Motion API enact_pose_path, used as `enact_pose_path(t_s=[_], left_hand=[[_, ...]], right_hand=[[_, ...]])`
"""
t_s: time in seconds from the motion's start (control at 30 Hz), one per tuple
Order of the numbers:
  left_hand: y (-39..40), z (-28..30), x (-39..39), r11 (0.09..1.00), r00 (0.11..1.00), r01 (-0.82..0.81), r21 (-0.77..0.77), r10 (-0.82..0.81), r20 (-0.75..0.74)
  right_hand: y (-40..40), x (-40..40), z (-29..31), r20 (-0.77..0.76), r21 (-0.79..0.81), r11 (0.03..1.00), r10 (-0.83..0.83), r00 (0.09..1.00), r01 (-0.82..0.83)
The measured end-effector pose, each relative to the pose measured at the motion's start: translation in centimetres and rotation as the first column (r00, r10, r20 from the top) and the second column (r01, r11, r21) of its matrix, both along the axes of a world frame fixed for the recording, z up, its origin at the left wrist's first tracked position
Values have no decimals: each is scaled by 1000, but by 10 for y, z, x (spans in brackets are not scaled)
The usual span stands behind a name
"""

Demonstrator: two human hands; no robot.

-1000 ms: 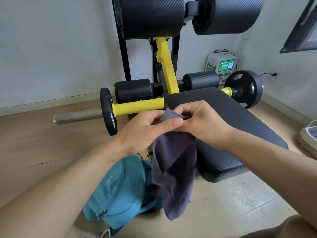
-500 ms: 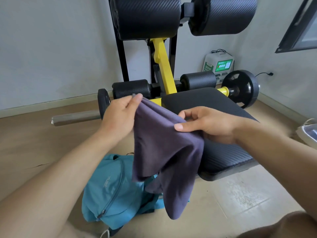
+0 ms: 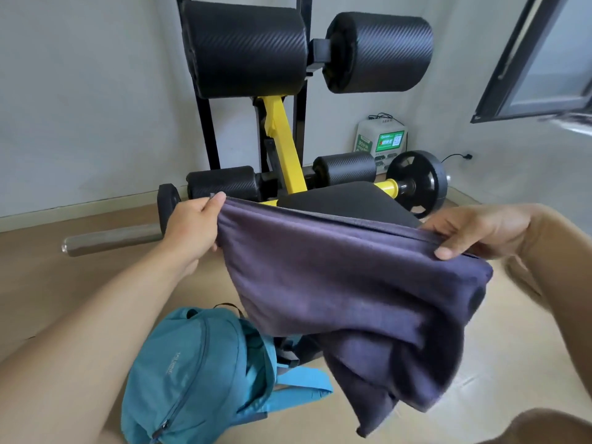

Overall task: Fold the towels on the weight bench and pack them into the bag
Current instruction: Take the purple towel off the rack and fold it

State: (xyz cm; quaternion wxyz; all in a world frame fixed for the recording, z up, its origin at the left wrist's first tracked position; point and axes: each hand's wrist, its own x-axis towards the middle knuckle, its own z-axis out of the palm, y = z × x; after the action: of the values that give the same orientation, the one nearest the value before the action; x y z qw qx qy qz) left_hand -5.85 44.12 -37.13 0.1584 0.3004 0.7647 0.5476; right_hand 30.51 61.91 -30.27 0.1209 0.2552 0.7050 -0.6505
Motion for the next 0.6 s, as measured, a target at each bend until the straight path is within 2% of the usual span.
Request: enact_pose_path(t_s=[0.07, 0.13, 0.2, 0.27, 0.3, 0.37, 0.43, 0.53, 0.6], left_hand=[[3, -4, -4, 1000, 993, -22, 15, 20, 120], [4, -12, -11, 999, 984, -44, 19, 40, 173], [7, -20, -17, 999, 982, -40, 12, 37, 185], [15, -24, -16, 999, 988, -39, -8, 39, 152], [20, -20, -12, 999, 990, -45, -16, 46, 137], [30, -11, -6, 997, 989, -82, -7, 82, 124], [39, -4, -7, 987, 977, -163, 5, 160, 144], [42, -12, -17, 976, 965, -217, -1, 215, 148], [44, -22, -16, 975, 965, -217, -47, 221, 144]], right_hand=[[0, 8, 6, 94, 92, 996, -19, 995, 11], [2, 14, 10, 221, 234, 972, -88, 971, 35], [2, 16, 11, 281, 427, 901, -209, 937, 73], [4, 17, 17, 277, 573, 811, -324, 905, 116], [5, 21, 22, 262, 580, 801, -353, 898, 145], [12, 36, 33, 267, 489, 854, -343, 901, 180], [20, 53, 37, 239, 441, 861, -383, 892, 251], [32, 64, 28, 257, 552, 784, -484, 837, 284], [35, 64, 21, 300, 698, 699, -483, 823, 156]])
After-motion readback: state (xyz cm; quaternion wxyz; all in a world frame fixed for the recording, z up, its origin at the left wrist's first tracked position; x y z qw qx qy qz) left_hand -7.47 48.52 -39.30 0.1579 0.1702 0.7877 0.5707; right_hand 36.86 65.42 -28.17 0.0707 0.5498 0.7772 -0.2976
